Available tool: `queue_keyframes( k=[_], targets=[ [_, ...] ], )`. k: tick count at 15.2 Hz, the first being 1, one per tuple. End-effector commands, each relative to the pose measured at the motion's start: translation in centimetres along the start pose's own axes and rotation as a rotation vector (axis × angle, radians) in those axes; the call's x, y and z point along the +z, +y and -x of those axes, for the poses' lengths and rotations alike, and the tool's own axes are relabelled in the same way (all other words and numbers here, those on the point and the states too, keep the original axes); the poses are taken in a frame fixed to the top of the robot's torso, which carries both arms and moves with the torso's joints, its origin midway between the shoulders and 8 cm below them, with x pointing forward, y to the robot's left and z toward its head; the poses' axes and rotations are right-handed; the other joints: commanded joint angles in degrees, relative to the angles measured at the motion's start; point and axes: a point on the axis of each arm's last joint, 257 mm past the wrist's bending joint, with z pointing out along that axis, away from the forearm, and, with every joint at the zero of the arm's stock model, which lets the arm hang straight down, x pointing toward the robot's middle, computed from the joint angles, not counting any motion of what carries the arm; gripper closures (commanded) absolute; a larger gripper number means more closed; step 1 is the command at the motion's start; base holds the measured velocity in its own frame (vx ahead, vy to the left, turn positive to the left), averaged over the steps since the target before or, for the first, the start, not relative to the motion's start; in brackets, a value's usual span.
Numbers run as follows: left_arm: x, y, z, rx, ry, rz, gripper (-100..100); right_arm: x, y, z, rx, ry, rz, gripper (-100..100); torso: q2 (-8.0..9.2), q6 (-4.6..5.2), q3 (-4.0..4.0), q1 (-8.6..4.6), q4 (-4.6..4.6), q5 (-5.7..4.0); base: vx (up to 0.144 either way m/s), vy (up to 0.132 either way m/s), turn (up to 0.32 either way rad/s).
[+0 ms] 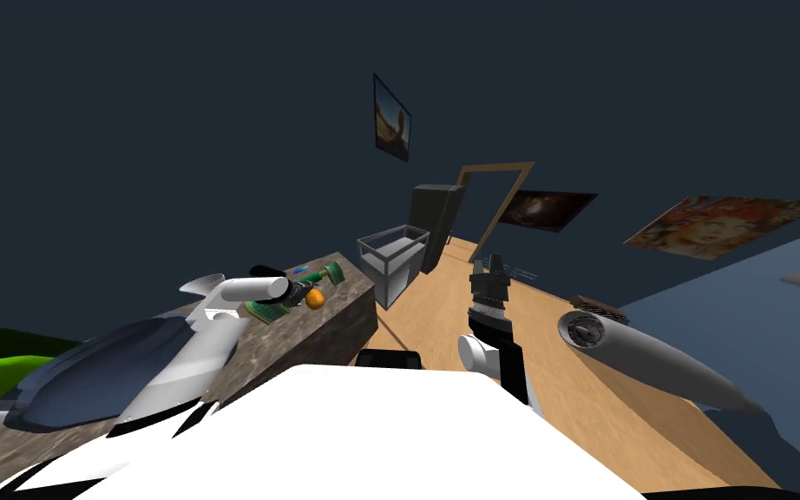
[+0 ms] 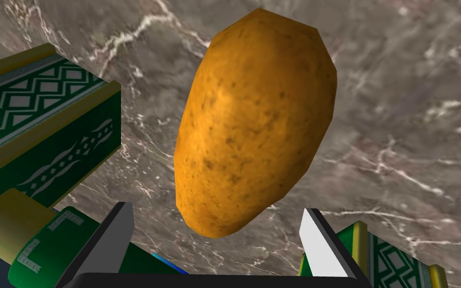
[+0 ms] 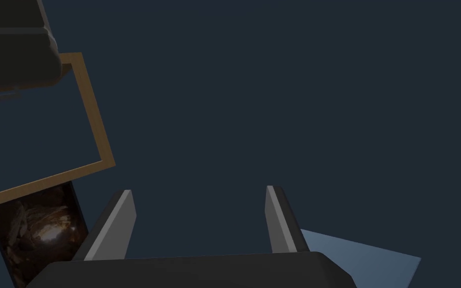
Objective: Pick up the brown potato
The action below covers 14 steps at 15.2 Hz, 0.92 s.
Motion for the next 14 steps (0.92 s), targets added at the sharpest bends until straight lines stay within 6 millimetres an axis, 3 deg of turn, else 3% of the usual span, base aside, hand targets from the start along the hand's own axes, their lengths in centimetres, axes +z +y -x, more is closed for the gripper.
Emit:
queue_keyframes(
  k=[1, 10, 14],
  targets=[
    [-0.1, 0.7, -0.1, 0.000, 0.021, 0.031, -100, 0.0, 0.0, 0.0, 0.000, 0.000, 0.000, 0, 0.00, 0.00, 0.00, 0.00, 0.00, 0.00, 0.021, 0.022, -0.087],
    [-0.9, 2.8, -0.5, -0.006, 0.100, 0.127, -100, 0.0, 0.0, 0.0, 0.000, 0.000, 0.000, 0, 0.04, -0.01, 0.02, 0.01, 0.01, 0.00, 0.016, 0.023, -0.068],
    [0.7, 3.0, -0.9, -0.014, 0.088, 0.121, -100, 0.0, 0.0, 0.0, 0.000, 0.000, 0.000, 0, 0.08, -0.01, 0.05, -0.01, 0.01, 0.01, 0.001, 0.018, -0.038]
  ],
)
